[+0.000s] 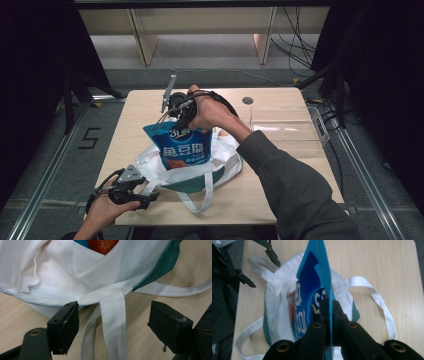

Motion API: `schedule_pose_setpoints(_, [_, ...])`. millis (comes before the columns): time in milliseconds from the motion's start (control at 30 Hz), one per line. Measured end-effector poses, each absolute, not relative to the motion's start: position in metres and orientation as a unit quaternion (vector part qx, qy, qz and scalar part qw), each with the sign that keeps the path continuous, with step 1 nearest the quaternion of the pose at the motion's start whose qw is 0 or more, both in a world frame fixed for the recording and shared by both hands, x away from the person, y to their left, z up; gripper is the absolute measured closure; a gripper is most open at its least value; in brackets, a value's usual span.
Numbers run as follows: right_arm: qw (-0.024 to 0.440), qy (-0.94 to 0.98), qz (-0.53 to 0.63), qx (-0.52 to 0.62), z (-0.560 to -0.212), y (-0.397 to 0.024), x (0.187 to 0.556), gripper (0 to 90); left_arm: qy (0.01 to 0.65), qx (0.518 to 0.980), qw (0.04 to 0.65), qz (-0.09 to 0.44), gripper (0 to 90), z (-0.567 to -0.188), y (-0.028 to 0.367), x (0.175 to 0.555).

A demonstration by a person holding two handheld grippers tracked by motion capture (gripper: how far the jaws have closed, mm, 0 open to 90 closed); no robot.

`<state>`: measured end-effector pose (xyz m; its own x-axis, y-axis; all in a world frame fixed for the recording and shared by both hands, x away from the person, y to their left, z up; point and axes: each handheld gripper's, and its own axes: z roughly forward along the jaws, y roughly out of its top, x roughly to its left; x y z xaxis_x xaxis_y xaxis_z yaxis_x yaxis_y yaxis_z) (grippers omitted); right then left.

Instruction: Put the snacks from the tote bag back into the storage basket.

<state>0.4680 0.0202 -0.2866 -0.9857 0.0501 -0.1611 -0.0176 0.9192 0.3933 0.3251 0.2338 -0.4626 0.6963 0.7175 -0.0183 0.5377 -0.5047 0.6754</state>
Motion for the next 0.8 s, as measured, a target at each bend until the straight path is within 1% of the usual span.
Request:
schedule_pose_setpoints(200, [0.097, 0.976, 0.197, -0.009, -0.285, 0.02, 0.466, 90.0, 0.366, 0.857, 0.337, 0.133, 23.9, -0.462, 0.234, 0.325])
schedule_pose_setpoints(333, [0.1, 0.975, 0.2, -0.004, -0.276, 0.017, 0.464, 90.0, 0.366, 0.857, 0.338, 0.133, 23.9, -0.463, 0.235, 0.325])
schedule_pose_setpoints(400, [0.094, 0.975, 0.202, -0.001, -0.267, 0.015, 0.463, 90.0, 0.366, 0.858, 0.337, 0.132, 23.9, -0.463, 0.235, 0.325])
schedule_pose_setpoints(467, [0.103, 0.973, 0.207, -0.013, -0.258, 0.013, 0.464, 90.0, 0.368, 0.857, 0.336, 0.131, 23.9, -0.463, 0.234, 0.325])
schedule_pose_setpoints(567, [0.094, 0.972, 0.216, -0.005, -0.242, 0.01, 0.459, 90.0, 0.373, 0.854, 0.34, 0.127, 23.8, -0.463, 0.234, 0.325])
schedule_pose_setpoints(700, [0.104, 0.967, 0.231, -0.018, -0.219, 0.003, 0.459, 90.0, 0.374, 0.853, 0.34, 0.128, 23.9, -0.463, 0.235, 0.325])
schedule_pose_setpoints(767, [0.098, 0.969, 0.225, -0.004, -0.204, -0.003, 0.455, 90.0, 0.374, 0.853, 0.34, 0.127, 23.9, -0.463, 0.235, 0.325])
schedule_pose_setpoints(800, [0.108, 0.967, 0.229, -0.014, -0.197, -0.006, 0.456, 90.0, 0.374, 0.853, 0.34, 0.128, 23.9, -0.463, 0.234, 0.325])
